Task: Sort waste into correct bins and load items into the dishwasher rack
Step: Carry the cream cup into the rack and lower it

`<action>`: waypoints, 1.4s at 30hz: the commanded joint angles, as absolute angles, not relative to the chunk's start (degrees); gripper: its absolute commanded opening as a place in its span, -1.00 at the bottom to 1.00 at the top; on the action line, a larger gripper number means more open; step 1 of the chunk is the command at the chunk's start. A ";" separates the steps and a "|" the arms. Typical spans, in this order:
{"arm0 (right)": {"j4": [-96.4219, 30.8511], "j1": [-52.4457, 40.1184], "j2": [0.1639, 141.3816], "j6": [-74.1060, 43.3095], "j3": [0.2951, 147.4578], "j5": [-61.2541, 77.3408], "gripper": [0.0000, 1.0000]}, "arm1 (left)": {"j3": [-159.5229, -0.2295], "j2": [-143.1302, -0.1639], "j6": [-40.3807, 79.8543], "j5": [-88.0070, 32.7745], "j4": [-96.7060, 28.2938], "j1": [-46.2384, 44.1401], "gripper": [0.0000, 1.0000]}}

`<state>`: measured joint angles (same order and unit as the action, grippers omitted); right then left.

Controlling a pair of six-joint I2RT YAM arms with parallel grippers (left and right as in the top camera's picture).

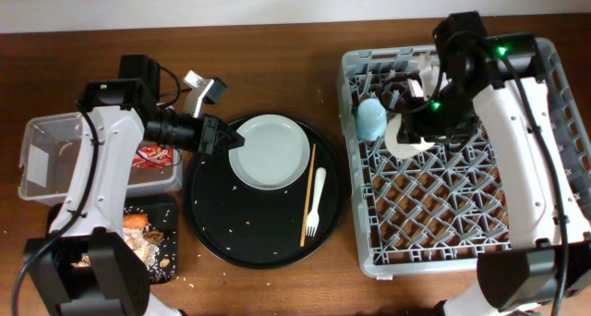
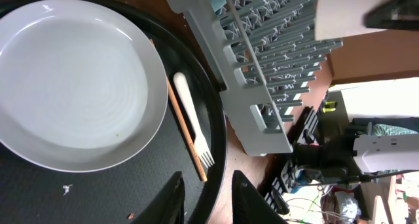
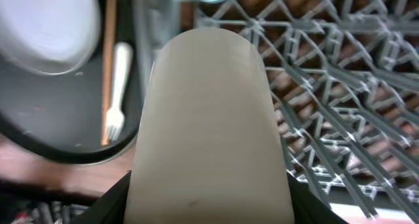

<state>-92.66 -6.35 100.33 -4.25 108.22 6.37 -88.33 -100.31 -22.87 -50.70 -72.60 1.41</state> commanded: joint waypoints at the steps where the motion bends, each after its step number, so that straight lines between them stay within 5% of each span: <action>1: -91.05 -6.85 99.77 -7.03 103.77 0.82 -0.17 | -88.09 -100.55 -22.33 -50.96 -72.49 1.34 -0.53; 15: -74.02 -12.80 99.81 -8.01 87.37 0.80 -0.16 | -88.09 -100.55 -22.33 -50.98 -72.47 1.32 -0.53; 16: -74.02 -12.80 99.81 -8.01 87.37 0.80 -0.03 | -88.09 -100.55 -22.33 -50.98 -72.47 1.32 -0.52; 18: -73.89 -12.80 99.81 -8.01 87.37 0.80 0.64 | -88.09 -100.55 -22.31 -50.98 -72.47 1.32 -0.52; 20: -73.63 -12.80 99.81 -7.99 87.37 0.80 0.86 | -88.09 -100.55 -22.31 -51.03 -72.51 1.32 -0.43; 27: -78.67 -12.73 99.68 -7.84 93.54 0.78 0.97 | -88.09 -100.55 -22.28 -51.18 -72.51 1.34 -0.38; 29: -82.54 -12.21 99.68 -9.21 94.08 0.75 0.74 | -88.09 -100.55 -22.31 -51.16 -72.71 1.34 -0.38; 33: -87.46 -8.91 99.70 -11.75 93.43 0.80 -0.81 | -88.09 -100.55 -22.33 -51.13 -72.71 1.32 -0.40; 36: -85.32 -9.04 100.14 -12.53 91.83 0.91 -0.92 | -88.09 -100.55 -22.33 -51.09 -72.53 1.32 -0.40; 42: -73.30 -9.04 100.68 -12.51 82.35 6.13 -0.82 | -88.09 -100.55 -22.33 -50.94 -72.49 1.32 -0.40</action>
<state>-76.16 -8.88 100.47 -12.05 85.43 2.90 -88.29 -100.29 -22.68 -50.63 -72.55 1.41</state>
